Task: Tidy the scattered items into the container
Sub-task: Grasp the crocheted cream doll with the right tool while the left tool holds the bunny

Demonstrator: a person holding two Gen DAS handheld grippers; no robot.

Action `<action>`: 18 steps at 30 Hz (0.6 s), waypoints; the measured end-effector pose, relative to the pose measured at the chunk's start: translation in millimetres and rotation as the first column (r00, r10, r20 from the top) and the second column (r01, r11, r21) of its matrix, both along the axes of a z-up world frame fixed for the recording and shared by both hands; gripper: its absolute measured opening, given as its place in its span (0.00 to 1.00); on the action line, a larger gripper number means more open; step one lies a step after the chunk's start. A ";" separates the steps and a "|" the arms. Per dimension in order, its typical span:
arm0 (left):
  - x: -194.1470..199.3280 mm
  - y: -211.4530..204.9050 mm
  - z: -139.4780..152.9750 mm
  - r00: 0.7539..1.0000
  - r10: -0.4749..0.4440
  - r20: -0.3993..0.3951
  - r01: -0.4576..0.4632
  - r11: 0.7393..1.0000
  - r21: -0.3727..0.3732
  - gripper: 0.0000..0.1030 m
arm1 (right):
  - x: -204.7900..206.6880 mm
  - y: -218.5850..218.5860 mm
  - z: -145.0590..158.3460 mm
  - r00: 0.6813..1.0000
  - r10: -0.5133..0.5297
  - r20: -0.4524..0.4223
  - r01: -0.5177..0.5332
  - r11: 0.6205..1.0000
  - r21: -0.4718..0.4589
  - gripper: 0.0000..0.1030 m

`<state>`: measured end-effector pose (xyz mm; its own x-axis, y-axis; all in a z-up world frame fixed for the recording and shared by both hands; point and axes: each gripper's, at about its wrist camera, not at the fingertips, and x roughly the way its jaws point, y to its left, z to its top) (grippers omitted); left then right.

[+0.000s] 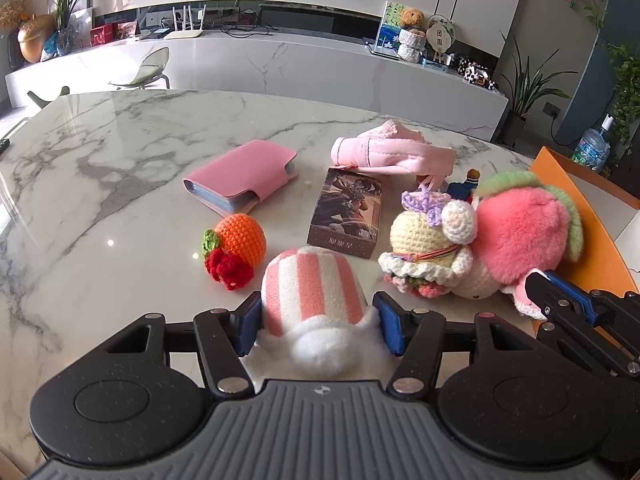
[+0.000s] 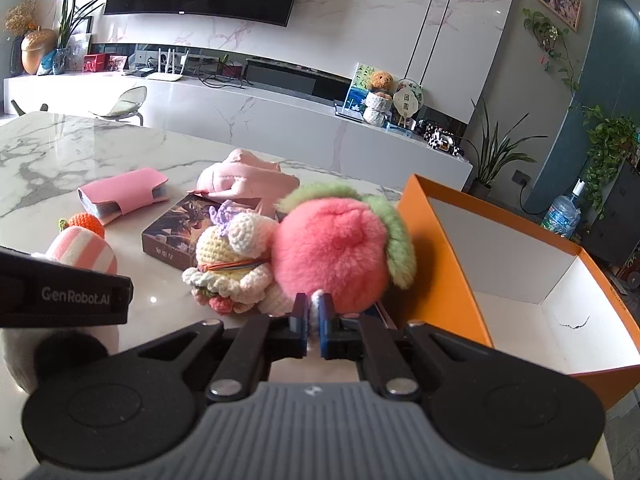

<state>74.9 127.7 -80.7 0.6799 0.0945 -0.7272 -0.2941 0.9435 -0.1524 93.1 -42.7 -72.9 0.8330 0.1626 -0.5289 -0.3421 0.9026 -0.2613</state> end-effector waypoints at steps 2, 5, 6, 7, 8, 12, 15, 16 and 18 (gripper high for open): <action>-4.8 -3.0 6.8 1.000 -0.006 0.016 0.005 1.000 0.004 0.64 | -7.2 -0.4 6.6 1.000 0.010 0.023 -0.010 1.000 0.004 0.05; -13.2 -7.3 15.9 0.999 -0.008 0.035 0.007 1.000 0.011 0.62 | -18.5 -2.6 17.3 0.999 0.021 0.042 -0.022 1.000 0.016 0.04; -15.8 -7.8 19.4 0.999 -0.008 0.041 0.008 1.000 0.013 0.61 | -23.0 -3.4 21.2 0.999 0.026 0.047 -0.027 0.999 0.021 0.04; -19.0 -9.4 22.4 0.999 -0.011 0.047 0.010 1.000 0.017 0.61 | -27.4 -4.1 23.9 0.998 0.029 0.051 -0.030 0.999 0.024 0.04; -22.2 -11.0 25.3 0.999 -0.013 0.053 0.012 1.000 0.021 0.61 | -32.3 -4.5 26.6 0.998 0.032 0.056 -0.033 0.999 0.026 0.04; -33.6 -16.3 28.9 0.998 -0.027 0.056 0.026 0.999 0.022 0.60 | -55.1 -8.4 35.2 0.997 0.043 0.067 -0.045 0.998 0.035 0.04; -41.0 -19.4 27.9 0.998 -0.040 0.051 0.039 0.999 0.026 0.60 | -73.5 -11.5 41.2 0.995 0.059 0.079 -0.062 0.997 0.038 0.04; -43.4 -19.4 28.0 0.998 -0.045 0.049 0.044 0.999 0.023 0.60 | -80.4 -12.4 43.1 0.994 0.067 0.082 -0.070 0.997 0.037 0.04; -48.4 -19.2 28.1 0.997 -0.054 0.047 0.053 0.998 0.018 0.60 | -92.7 -14.7 46.5 0.993 0.081 0.086 -0.084 0.996 0.037 0.04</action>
